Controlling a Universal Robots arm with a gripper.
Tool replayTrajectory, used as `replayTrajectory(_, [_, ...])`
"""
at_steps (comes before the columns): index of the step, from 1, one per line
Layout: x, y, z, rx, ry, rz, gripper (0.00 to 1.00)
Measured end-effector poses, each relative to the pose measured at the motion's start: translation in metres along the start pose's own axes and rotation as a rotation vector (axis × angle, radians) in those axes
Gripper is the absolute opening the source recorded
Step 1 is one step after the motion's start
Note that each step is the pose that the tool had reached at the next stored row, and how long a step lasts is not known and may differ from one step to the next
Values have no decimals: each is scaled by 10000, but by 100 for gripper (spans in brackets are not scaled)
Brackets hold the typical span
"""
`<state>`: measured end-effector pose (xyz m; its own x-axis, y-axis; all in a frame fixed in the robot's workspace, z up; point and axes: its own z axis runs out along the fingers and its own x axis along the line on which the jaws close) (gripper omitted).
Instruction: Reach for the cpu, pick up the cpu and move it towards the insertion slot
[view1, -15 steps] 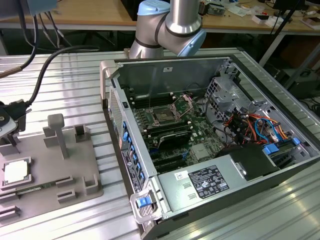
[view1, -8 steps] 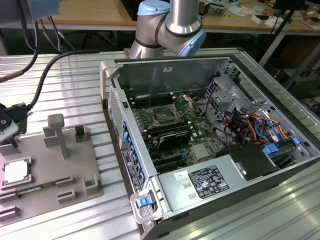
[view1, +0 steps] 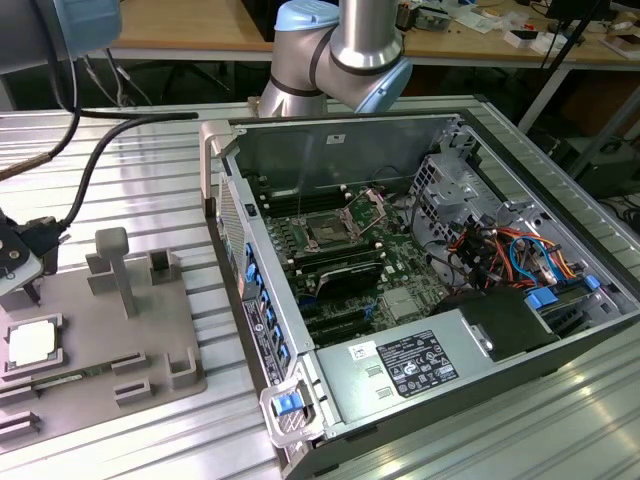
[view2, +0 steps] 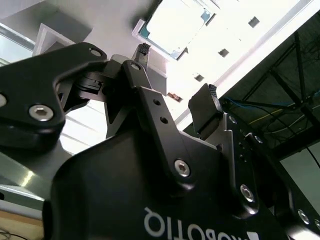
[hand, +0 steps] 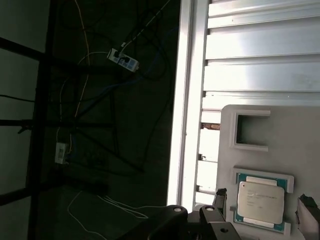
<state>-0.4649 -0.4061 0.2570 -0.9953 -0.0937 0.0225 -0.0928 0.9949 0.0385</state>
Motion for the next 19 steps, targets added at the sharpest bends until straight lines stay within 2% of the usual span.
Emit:
replayTrajectory(4, [-1, -2, 59, 0, 0, 0, 60])
replayTrajectory(8, [0, -30, 100, 0, -1, -1, 60])
replayTrajectory(15, [9, -139, 157, 0, 0, 1, 60])
replayTrajectory(17, [4, -172, 213, 31, 2, 4, 60])
replayTrajectory(19, [-4, -178, 242, 45, 3, 6, 60])
